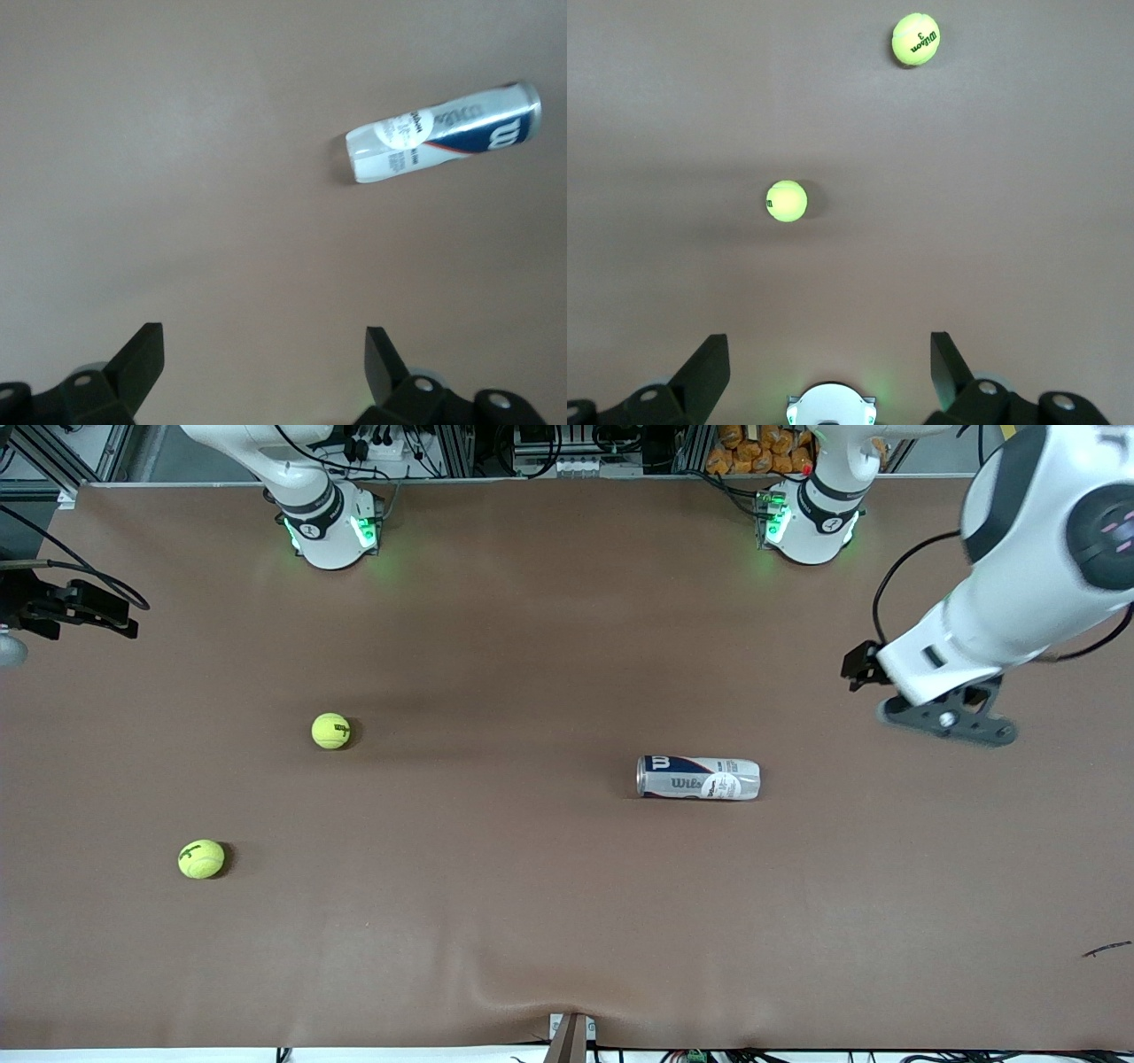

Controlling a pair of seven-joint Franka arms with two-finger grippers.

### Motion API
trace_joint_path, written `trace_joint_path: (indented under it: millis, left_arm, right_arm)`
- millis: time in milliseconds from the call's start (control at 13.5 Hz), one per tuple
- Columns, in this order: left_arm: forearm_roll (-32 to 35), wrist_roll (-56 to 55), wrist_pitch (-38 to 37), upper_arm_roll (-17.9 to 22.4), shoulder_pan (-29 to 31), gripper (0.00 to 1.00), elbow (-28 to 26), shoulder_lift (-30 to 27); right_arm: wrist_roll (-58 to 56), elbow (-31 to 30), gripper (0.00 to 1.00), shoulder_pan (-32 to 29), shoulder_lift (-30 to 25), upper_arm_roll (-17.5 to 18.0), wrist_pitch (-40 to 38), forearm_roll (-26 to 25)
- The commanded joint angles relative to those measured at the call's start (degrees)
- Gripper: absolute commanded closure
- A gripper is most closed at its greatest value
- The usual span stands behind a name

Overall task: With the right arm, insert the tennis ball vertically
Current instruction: 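Reach the left gripper down to the Wilson can and grasp it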

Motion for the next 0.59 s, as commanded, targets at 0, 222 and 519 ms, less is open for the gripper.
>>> trace_joint_path:
  millis: [0,222,519]
  left_arm:
    - [3.65,2.60,-1.20,-0.01,-2.98,0.00,3.28,3.86]
    - [5.56,4.87,-1.03,0.00,-3.33,0.00,5.82,7.46]
    - [13.13,9.71,-0.77,-0.09,-7.54,0.00,6.00,11.24]
  right_arm:
    - [-0.31,-0.53,0.00,-0.47,-0.84,0.36,0.07,0.00]
    - [-0.31,-0.62,0.00,-0.56,-0.84,0.36,-0.02,-0.08]
    - [-0.83,-0.80,0.00,-1.79,-0.84,0.28,-0.29,-0.17]
